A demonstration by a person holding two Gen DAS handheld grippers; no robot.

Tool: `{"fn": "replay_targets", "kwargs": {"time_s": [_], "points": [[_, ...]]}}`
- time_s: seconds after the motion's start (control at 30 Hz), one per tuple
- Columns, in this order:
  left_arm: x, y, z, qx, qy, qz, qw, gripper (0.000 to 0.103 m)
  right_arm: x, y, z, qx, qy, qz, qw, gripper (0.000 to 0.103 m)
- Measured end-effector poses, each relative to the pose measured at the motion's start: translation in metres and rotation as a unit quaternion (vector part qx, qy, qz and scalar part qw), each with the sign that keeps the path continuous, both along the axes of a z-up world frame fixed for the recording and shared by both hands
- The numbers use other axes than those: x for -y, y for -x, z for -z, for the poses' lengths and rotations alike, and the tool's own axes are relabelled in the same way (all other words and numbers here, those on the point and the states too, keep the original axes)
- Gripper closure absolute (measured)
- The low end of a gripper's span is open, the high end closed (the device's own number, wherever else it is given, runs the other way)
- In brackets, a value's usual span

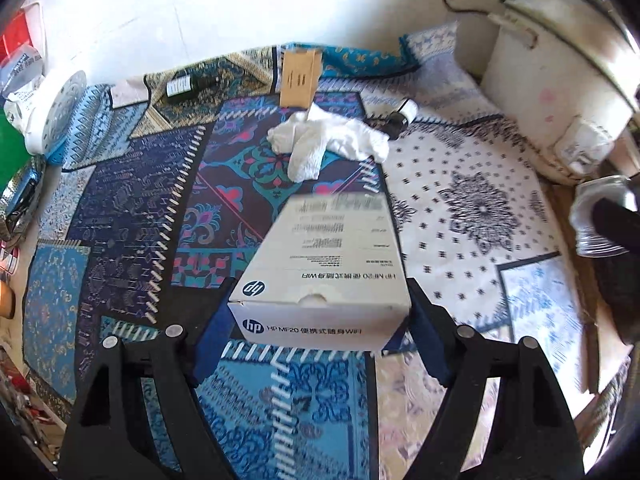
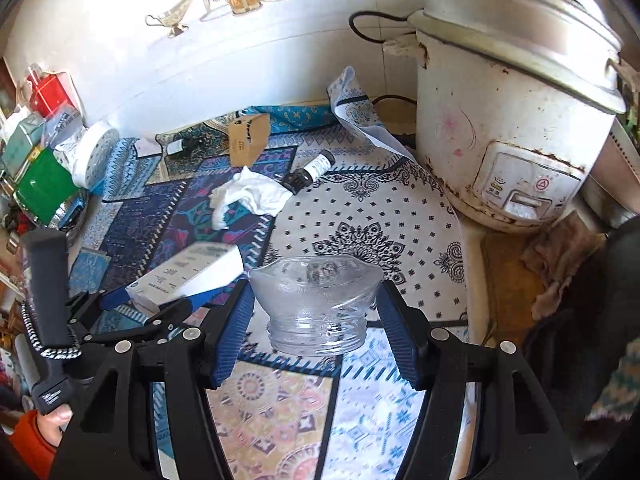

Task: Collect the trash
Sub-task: 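Carry the HP box and clear cup down over the floor bin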

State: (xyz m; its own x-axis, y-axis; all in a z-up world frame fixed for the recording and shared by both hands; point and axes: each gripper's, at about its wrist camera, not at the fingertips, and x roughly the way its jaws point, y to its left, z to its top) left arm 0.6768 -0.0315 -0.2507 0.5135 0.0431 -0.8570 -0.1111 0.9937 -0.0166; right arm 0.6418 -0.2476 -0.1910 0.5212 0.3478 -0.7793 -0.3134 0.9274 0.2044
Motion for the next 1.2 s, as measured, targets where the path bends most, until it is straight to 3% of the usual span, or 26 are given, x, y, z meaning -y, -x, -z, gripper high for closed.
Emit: {"fn": "replay_targets", "kwargs": {"time_s": [0.3,0.6,0.93,1.2], "points": [[-0.035,0.074,-0.040,0.036,0.028,0.017,0.9988,0.026,-0.034,0.071,-0.019,0.022,-0.005,0.012,1.000,0.043],[-0.083,0.183,-0.059,0.051,0.034,0.034,0.9975,0.026,-0.081,0.166,-0.016,0.030,-0.004,0.024,0.999,0.043],[-0.107,0.283,-0.048,0.042,0.029,0.068,0.9964,0.026,-0.110,0.260,-0.002,0.029,0.004,0.044,0.999,0.043],[-0.093,0.320,-0.015,0.000,0.039,0.085,0.9956,0.026,-0.107,0.294,0.022,-0.005,0.017,0.052,0.999,0.043]]}}
